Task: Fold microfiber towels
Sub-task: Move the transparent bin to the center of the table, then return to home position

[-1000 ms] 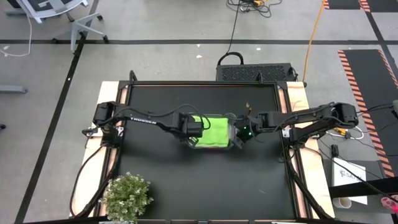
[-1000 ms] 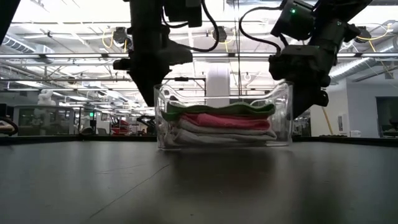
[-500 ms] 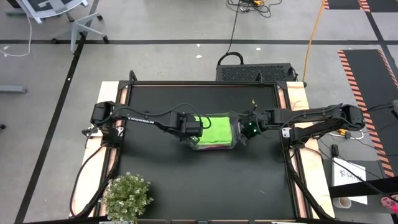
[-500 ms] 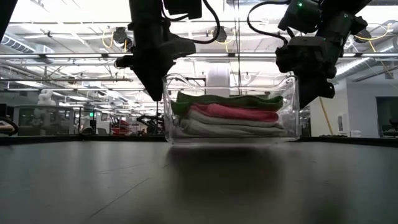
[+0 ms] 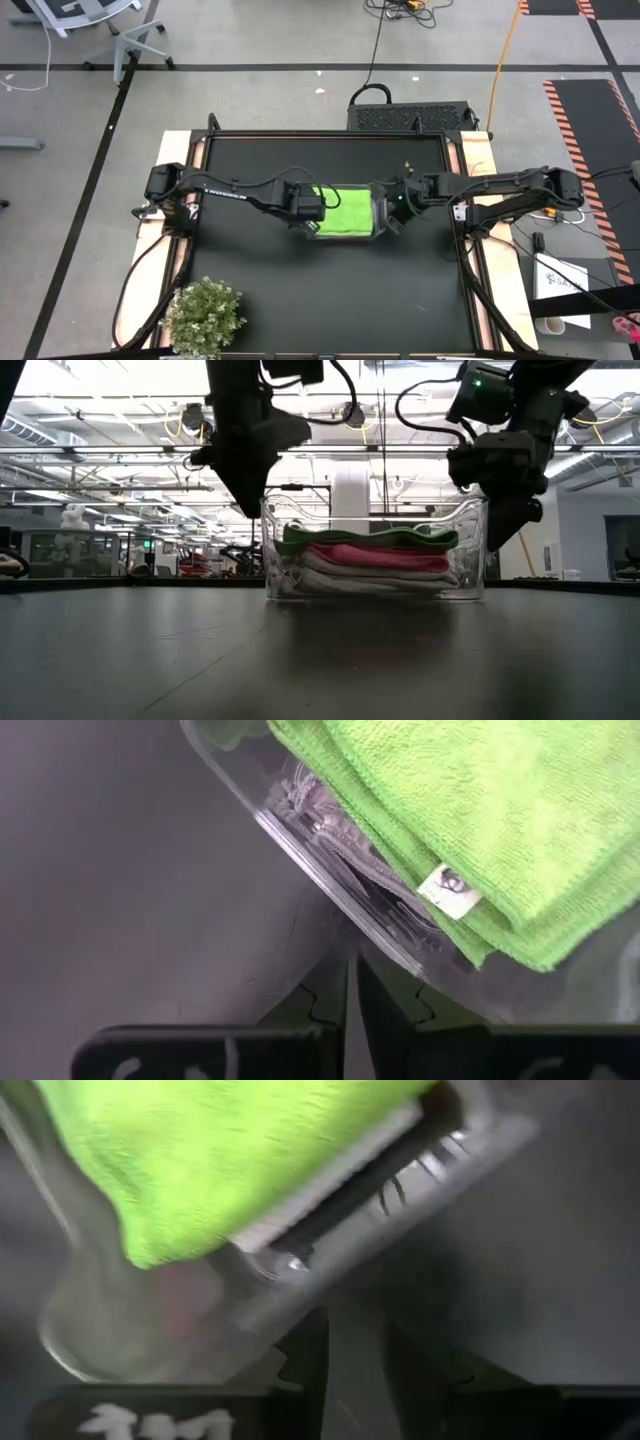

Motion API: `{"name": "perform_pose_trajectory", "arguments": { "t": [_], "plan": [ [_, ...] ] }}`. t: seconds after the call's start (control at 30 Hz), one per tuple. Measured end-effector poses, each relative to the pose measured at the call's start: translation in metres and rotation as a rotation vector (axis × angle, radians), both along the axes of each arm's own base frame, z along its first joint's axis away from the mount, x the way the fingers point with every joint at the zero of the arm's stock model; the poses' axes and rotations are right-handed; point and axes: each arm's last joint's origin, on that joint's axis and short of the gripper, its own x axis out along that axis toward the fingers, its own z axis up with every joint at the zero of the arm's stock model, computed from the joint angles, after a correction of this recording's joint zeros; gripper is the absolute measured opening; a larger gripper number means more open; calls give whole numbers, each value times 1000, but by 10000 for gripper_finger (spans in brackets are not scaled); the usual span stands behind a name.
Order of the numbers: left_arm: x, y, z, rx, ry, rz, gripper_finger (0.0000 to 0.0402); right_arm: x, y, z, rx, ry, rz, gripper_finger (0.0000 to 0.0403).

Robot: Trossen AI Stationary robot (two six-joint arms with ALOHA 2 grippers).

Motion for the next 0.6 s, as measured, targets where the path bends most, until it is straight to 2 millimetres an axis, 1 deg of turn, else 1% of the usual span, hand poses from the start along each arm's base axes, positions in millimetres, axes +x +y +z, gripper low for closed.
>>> {"name": "perform_pose_trajectory", "arguments": {
  "t": [0.13, 0.27, 0.33, 0.43, 0.5, 0.6],
  "plan": [
    [-5, -1, 11, 21, -21, -23, 31, -15, -7, 7, -6, 41, -38, 90],
    [-10, -1, 16, 32, -12, -21, 31, -31, -12, 14, -26, 75, -71, 91],
    [-13, -3, 19, 10, -4, -29, 31, -37, -14, 18, -29, 69, -83, 91],
    [-21, -17, 27, 10, -3, -70, 30, -44, -15, 27, -42, 14, -98, 90],
    [-31, -28, 41, 72, -46, -88, 24, -49, -14, 35, -67, -59, -87, 82],
    [-52, -39, 66, 208, -102, -90, 5, -57, -11, 52, -121, -203, -53, 46]
  ]
}}
